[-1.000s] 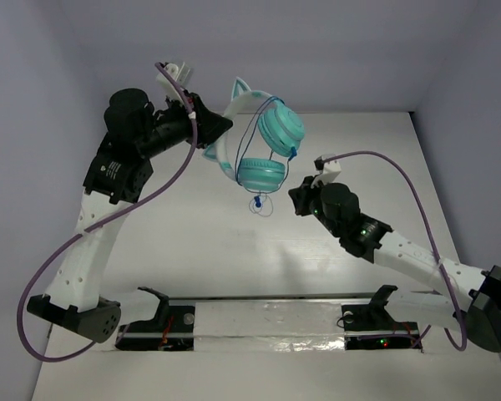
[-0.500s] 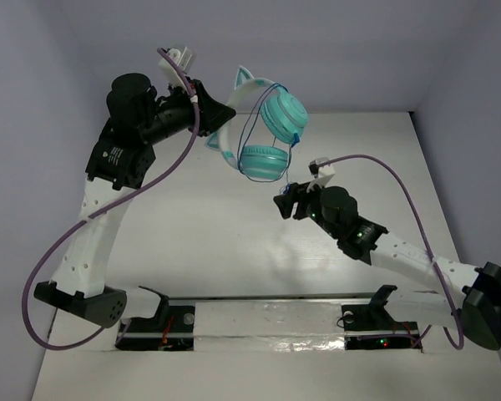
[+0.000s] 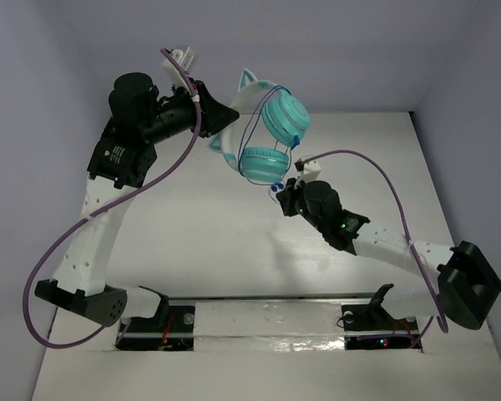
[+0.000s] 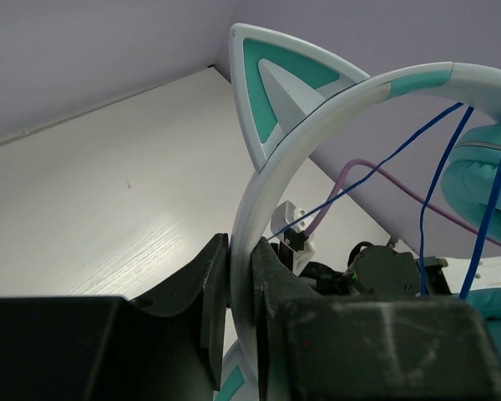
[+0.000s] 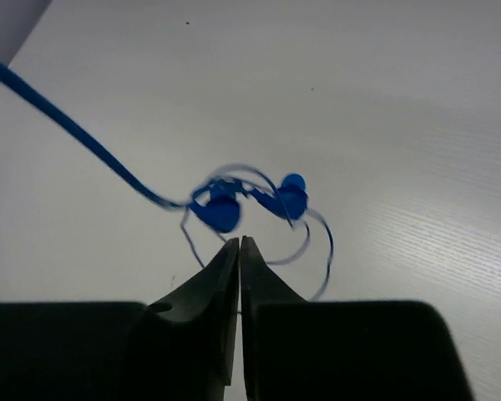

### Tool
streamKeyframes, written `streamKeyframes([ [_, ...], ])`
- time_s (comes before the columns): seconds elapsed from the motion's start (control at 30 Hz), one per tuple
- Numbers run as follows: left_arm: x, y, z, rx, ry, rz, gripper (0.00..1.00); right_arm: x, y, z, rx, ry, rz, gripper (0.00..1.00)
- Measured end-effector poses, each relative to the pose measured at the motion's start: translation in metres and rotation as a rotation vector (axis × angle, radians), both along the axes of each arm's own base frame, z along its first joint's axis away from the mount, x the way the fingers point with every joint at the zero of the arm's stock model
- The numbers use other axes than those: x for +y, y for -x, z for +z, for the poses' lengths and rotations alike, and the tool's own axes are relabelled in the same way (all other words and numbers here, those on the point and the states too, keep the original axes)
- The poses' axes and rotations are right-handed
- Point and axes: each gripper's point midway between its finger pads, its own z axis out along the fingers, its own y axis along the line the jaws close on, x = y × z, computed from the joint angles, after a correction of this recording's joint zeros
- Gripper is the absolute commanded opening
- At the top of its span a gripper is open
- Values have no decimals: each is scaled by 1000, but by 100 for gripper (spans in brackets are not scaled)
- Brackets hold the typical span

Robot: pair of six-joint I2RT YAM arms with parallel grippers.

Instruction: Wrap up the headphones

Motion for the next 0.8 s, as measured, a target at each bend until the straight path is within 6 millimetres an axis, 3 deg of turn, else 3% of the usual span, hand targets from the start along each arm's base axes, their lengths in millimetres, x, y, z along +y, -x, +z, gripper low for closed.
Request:
streamKeyframes([
  [0.13, 0, 1, -1, 4, -1, 1, 0, 2, -1, 4, -6, -7, 5, 0],
  [0.23, 2, 1, -1, 3, -4, 8, 0, 2, 4, 18, -27, -36, 25, 3],
  [0.37, 5, -2, -2, 7, -10, 29, 0, -5, 21, 58, -90, -121, 64, 49],
  [0.47, 7, -3, -3, 10, -12, 38, 0, -16, 32, 89, -156, -176, 68, 61],
  [0.53, 7, -3, -3, 10, -11, 39, 0, -21, 35, 98, -186, -181, 68, 62],
  [0.6, 7, -3, -2, 10, -11, 40, 0, -22, 34, 96, -194, -160, 69, 65],
  [0.8, 9, 4, 14, -18, 1, 35, 0, -11, 37, 55, -110, -59, 150, 65],
])
